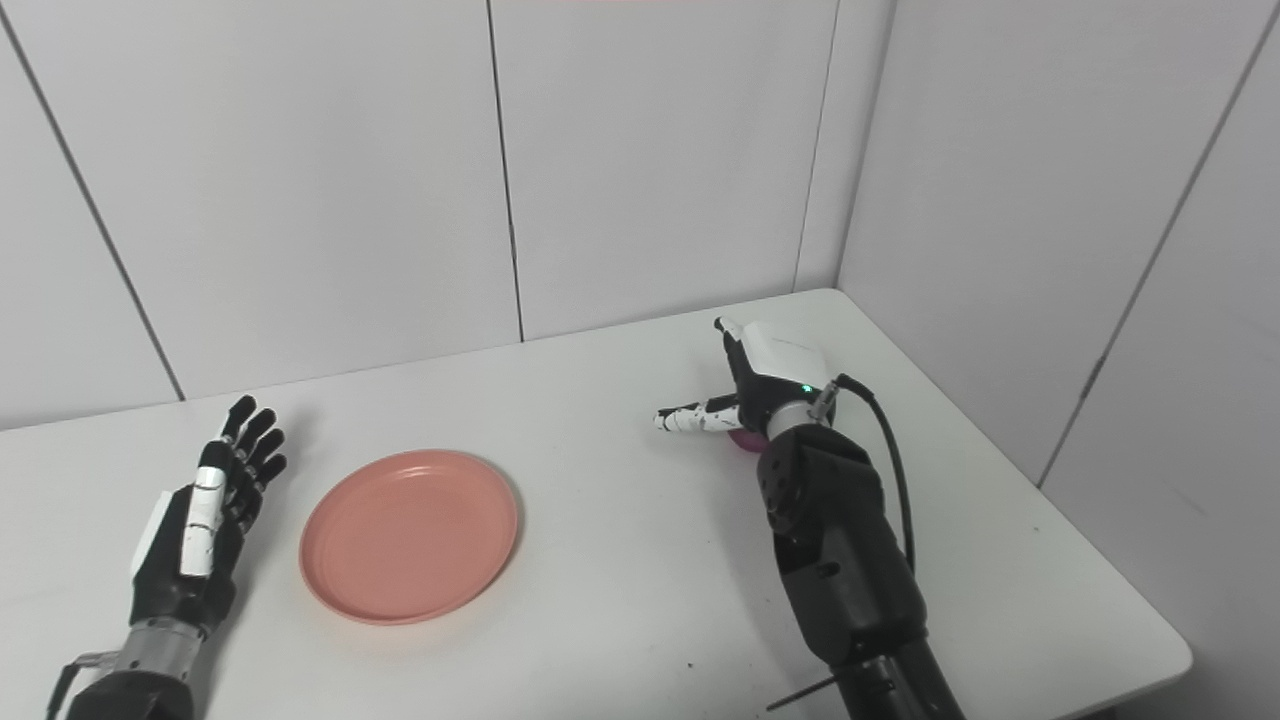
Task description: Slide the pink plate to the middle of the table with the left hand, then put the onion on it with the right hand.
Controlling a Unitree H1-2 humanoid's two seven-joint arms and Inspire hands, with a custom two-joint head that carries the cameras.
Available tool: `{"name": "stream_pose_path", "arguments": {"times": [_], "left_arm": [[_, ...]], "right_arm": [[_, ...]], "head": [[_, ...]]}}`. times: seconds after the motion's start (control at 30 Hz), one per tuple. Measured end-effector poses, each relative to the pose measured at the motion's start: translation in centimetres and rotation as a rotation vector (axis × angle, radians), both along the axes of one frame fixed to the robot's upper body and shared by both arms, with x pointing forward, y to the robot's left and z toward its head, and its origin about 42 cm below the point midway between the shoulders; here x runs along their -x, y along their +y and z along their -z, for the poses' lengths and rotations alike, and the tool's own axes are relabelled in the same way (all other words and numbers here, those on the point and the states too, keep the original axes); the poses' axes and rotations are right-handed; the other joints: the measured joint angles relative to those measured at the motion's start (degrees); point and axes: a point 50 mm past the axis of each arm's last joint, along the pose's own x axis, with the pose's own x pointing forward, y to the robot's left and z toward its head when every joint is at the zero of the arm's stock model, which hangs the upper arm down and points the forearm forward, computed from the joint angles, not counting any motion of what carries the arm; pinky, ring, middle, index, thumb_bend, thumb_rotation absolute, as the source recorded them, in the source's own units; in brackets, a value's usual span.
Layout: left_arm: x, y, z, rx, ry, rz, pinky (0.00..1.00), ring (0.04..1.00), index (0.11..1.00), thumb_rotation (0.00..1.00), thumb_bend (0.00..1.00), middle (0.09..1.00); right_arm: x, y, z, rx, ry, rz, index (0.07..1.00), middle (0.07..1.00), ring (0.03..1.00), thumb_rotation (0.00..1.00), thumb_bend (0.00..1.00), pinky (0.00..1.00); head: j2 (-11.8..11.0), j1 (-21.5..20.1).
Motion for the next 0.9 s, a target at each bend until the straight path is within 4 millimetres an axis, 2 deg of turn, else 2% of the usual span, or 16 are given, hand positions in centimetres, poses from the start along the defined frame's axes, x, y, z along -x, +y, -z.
{"name": "stream_pose_path", "arguments": {"times": [0.3, 0.8, 0.9], "left_arm": [[0.0, 0.0, 0.0, -0.001, -0.002, 0.006, 0.95, 0.967, 0.985, 1.0, 0.66, 0.975], [0.1, -0.1, -0.1, -0.001, -0.005, 0.012, 0.95, 0.965, 0.984, 1.0, 0.66, 0.973], [0.2, 0.0, -0.1, 0.0, -0.007, 0.012, 0.95, 0.964, 0.982, 1.0, 0.66, 0.972]], "right_arm": [[0.0, -0.7, -0.5, 0.044, -0.086, 0.028, 0.951, 0.925, 0.913, 0.62, 0.92, 0.93], [-0.3, -2.5, 1.1, 0.029, -0.022, 0.086, 0.941, 0.918, 0.911, 0.58, 0.94, 0.94], [-0.5, -2.8, 1.9, 0.024, 0.021, 0.095, 0.937, 0.909, 0.9, 0.58, 0.93, 0.91]], "head": [[-0.35, 0.18], [-0.44, 0.0], [-0.44, 0.0]]}}
